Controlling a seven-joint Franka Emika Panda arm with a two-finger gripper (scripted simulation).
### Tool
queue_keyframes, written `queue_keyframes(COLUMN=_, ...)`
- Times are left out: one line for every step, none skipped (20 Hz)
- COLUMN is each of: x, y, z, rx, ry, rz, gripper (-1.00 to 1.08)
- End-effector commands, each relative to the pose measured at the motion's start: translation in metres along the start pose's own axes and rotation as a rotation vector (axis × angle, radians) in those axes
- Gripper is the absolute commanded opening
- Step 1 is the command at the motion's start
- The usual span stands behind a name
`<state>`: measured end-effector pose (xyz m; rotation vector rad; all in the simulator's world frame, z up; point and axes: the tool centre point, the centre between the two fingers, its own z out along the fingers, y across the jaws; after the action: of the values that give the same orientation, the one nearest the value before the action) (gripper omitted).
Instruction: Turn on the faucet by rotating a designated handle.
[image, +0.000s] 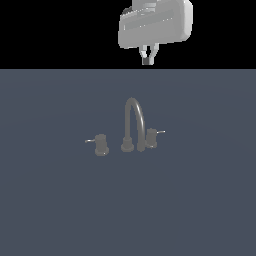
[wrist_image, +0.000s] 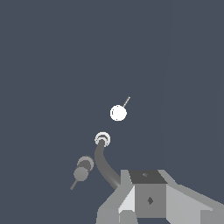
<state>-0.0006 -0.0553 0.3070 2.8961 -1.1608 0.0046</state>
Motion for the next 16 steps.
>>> queue_keyframes(x=0.014, y=-0.006, z=0.023, rx=0.002, ry=-0.001, rz=0.06, gripper=-1.0)
queue_keyframes(x=0.019, y=-0.008, z=0.032, rx=0.003, ry=-0.002, rz=0.084, gripper=-1.0)
queue_keyframes(x=0.024, y=-0.01, z=0.041, rx=0.004, ry=-0.002, rz=0.108, gripper=-1.0)
queue_keyframes(x=0.029, y=-0.011, z=0.051, rx=0.005, ry=-0.003, rz=0.132, gripper=-1.0)
queue_keyframes(x=0.034, y=-0.013, z=0.06, rx=0.006, ry=-0.004, rz=0.155, gripper=-1.0)
queue_keyframes(x=0.038, y=-0.014, z=0.07, rx=0.006, ry=-0.005, rz=0.179, gripper=-1.0)
queue_keyframes(x=0.043, y=-0.016, z=0.08, rx=0.007, ry=-0.005, rz=0.203, gripper=-1.0)
queue_keyframes(x=0.047, y=-0.017, z=0.09, rx=0.008, ry=-0.006, rz=0.227, gripper=-1.0)
queue_keyframes(x=0.051, y=-0.018, z=0.101, rx=0.009, ry=-0.007, rz=0.251, gripper=-1.0)
queue_keyframes(x=0.055, y=-0.018, z=0.111, rx=0.009, ry=-0.007, rz=0.274, gripper=-1.0)
queue_keyframes(x=0.059, y=-0.019, z=0.121, rx=0.01, ry=-0.008, rz=0.298, gripper=-1.0)
queue_keyframes(x=0.063, y=-0.02, z=0.132, rx=0.01, ry=-0.009, rz=0.322, gripper=-1.0)
queue_keyframes(x=0.066, y=-0.02, z=0.143, rx=0.011, ry=-0.01, rz=0.346, gripper=-1.0)
queue_keyframes(x=0.07, y=-0.02, z=0.153, rx=0.012, ry=-0.01, rz=0.368, gripper=-1.0)
queue_keyframes(x=0.072, y=-0.02, z=0.162, rx=0.012, ry=-0.011, rz=0.39, gripper=-1.0)
queue_keyframes(x=0.075, y=-0.02, z=0.172, rx=0.013, ry=-0.011, rz=0.41, gripper=-1.0)
